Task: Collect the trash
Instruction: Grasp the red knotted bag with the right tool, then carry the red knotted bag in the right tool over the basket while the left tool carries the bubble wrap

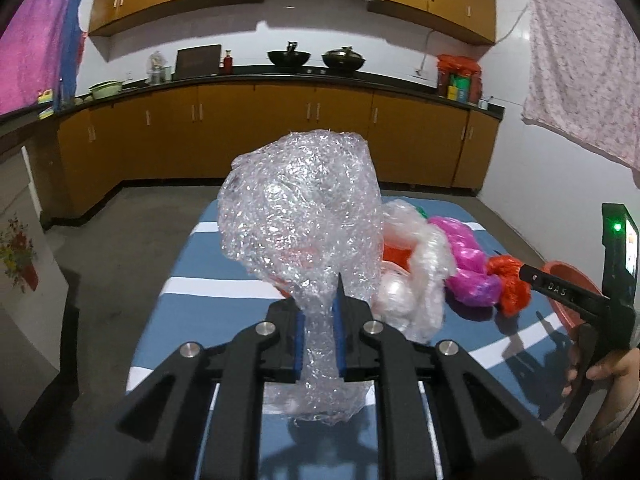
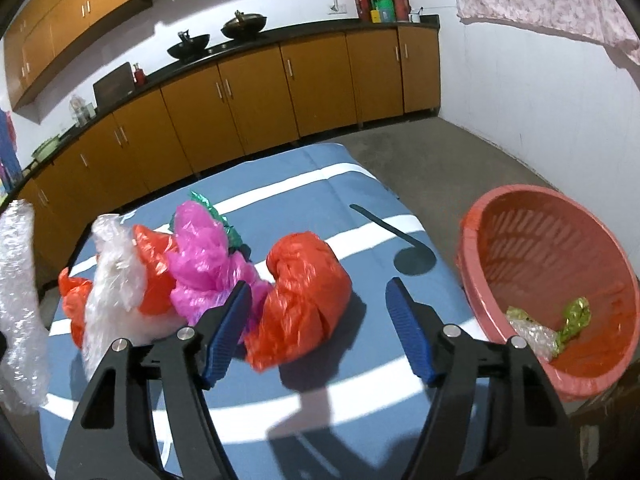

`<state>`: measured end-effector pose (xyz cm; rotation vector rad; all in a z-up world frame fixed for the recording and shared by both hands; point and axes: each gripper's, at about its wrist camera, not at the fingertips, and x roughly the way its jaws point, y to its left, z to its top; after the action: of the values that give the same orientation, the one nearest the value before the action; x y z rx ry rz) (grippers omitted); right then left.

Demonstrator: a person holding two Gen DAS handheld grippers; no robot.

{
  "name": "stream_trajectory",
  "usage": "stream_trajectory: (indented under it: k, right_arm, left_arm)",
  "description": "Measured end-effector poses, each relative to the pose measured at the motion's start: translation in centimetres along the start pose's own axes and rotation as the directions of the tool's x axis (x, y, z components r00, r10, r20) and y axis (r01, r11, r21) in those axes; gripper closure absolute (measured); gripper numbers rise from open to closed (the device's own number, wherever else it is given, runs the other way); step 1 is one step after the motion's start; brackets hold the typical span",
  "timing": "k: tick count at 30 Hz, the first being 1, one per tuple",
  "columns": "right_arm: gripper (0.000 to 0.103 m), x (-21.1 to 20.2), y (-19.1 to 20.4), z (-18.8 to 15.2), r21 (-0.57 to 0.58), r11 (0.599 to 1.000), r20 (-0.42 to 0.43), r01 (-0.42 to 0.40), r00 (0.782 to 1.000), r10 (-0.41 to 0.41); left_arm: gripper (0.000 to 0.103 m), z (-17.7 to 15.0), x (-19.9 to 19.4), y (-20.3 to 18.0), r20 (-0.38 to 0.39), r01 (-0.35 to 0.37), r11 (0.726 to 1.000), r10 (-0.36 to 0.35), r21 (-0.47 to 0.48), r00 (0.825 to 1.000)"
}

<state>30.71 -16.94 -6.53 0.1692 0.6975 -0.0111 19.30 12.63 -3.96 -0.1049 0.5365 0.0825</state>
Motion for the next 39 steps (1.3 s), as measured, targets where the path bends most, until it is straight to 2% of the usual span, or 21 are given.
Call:
stream_trajectory:
  k: [8, 10, 12, 15, 25, 39]
  right_arm:
    - [0.034, 2.7, 0.2, -0.2, -0.022, 1.000, -0.075, 0.006, 0.997, -0.008]
    - [0.042, 2.9, 0.1, -0.5, -0.022, 1.000, -0.089, 0.000, 0.996, -0.002]
    - [0.057, 3.2, -0.1, -0.9, -0.022, 1.000, -0.114, -0.014, 0.993, 0.011]
    - [0.060, 2.7, -0.2, -1.3, -0.028, 0.999, -0.106, -0.019, 0.994, 0.016]
    - [0.062, -0.4, -2.7, -1.9, 0.022, 1.000, -0.063, -0.001, 0.998, 0.003]
    - [0.062, -6.5, -6.9, -1.2, 0.022, 0.998, 0.047, 0.066, 0.997, -0.067]
  left_arm:
    - [0.090, 0.4, 0.4, 1.2, 0.002, -0.030, 0.999, 0.030, -0.019, 1.000]
    - [0.090, 0.4, 0.6, 1.3, 0.000, -0.031, 0.999, 0.031, -0.020, 1.000]
    - [0.090, 0.5, 0.7, 1.3, -0.002, -0.030, 0.999, 0.030, -0.021, 1.000]
    - [0.090, 0.4, 0.8, 1.2, -0.004, -0.027, 0.999, 0.027, -0.022, 1.000]
    - [0.090, 1.1, 0.2, -0.1, 0.019, 0.010, 1.000, -0.010, -0.005, 1.000]
    - [0.090, 1.6, -0.2, -5.9, 0.021, 0.128, 0.990, -0.130, 0.060, 0.991]
